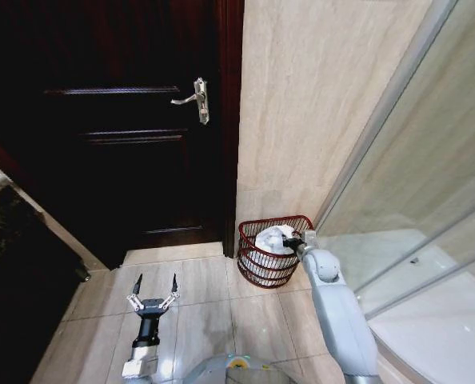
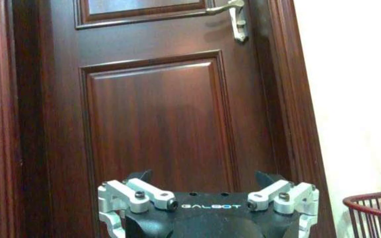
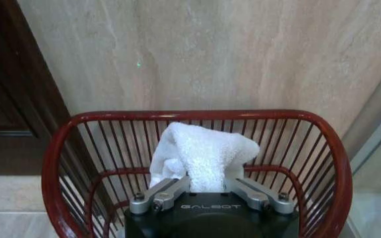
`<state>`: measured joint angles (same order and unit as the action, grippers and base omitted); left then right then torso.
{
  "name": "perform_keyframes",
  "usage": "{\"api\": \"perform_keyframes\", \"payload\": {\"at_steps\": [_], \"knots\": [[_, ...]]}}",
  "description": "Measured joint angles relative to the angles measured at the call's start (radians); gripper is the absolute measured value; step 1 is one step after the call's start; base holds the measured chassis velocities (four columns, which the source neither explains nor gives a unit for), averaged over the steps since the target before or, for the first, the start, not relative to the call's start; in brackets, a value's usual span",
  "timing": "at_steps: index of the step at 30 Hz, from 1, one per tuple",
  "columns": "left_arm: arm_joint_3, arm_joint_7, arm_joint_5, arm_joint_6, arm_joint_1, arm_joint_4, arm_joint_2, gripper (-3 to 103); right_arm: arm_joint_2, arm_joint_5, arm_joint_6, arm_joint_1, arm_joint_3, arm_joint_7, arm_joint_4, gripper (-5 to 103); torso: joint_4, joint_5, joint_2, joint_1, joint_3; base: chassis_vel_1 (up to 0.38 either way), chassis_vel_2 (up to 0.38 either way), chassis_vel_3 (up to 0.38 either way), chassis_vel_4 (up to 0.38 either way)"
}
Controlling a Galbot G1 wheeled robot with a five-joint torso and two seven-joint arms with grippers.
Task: Discard the used towel into the hamper.
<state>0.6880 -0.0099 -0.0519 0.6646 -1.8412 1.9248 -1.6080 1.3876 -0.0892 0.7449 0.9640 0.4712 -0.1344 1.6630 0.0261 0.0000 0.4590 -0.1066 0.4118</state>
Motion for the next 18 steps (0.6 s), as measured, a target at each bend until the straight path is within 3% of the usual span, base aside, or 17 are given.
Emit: {"api": "perform_keyframes", "payload": {"at_steps": [1, 5, 7, 10, 11, 13, 17, 18], "knots": [[0.0, 0.0, 0.0, 0.0, 0.0, 0.0, 0.0, 100, 0.0, 0.0, 0.0, 0.0, 0.0, 0.0, 0.0, 4, 0.0, 0.0, 0.0, 0.0, 0.0, 0.0, 0.0, 0.0, 0.0], [0.001, 0.0, 0.016, 0.001, -0.005, -0.002, 0.0, 100, -0.006, -0.019, -0.016, 0.011, -0.012, 0.075, 0.061, 25, 0.0, 0.0001, 0.0, 0.0, 0.0, 0.0, 0.0, 0.0, 0.0], [0.001, 0.0, 0.016, 0.001, -0.005, -0.004, 0.0, 100, -0.014, -0.022, -0.026, 0.012, -0.015, 0.083, 0.079, 25, 0.0001, 0.0001, 0.0, 0.0, 0.0, 0.0, 0.0, 0.0, 0.0], [-0.002, 0.0, 0.016, 0.002, -0.006, -0.006, 0.0, 100, -0.045, -0.043, -0.045, 0.011, -0.016, 0.108, 0.148, 41, 0.0, -0.0001, 0.0, 0.0, 0.0, 0.0, 0.0, 0.0, 0.0], [-0.003, 0.0, 0.015, 0.002, -0.007, -0.007, 0.0, 100, -0.056, -0.063, -0.042, 0.009, -0.016, 0.118, 0.171, 47, 0.0, 0.0001, 0.0, 0.0, 0.0, 0.0, 0.0, 0.0, 0.0], [-0.003, 0.001, 0.015, 0.002, -0.007, -0.007, 0.0, 100, -0.065, -0.083, -0.035, 0.008, -0.016, 0.127, 0.192, 47, 0.0, -0.0001, 0.0, 0.0, 0.0, 0.0, 0.0, 0.0, 0.0], [-0.003, 0.004, 0.014, 0.002, -0.001, -0.005, 0.0, 100, -0.105, -0.137, -0.015, 0.005, -0.014, 0.139, 0.227, 69, 0.0, 0.0001, 0.0, 0.0, 0.0, 0.0, 0.0, 0.0, 0.0], [-0.003, 0.004, 0.014, 0.002, -0.001, -0.005, 0.0, 100, -0.105, -0.137, -0.015, 0.005, -0.014, 0.139, 0.227, 69, 0.0, 0.0001, 0.0, 0.0, 0.0, 0.0, 0.0, 0.0, 0.0]]}}
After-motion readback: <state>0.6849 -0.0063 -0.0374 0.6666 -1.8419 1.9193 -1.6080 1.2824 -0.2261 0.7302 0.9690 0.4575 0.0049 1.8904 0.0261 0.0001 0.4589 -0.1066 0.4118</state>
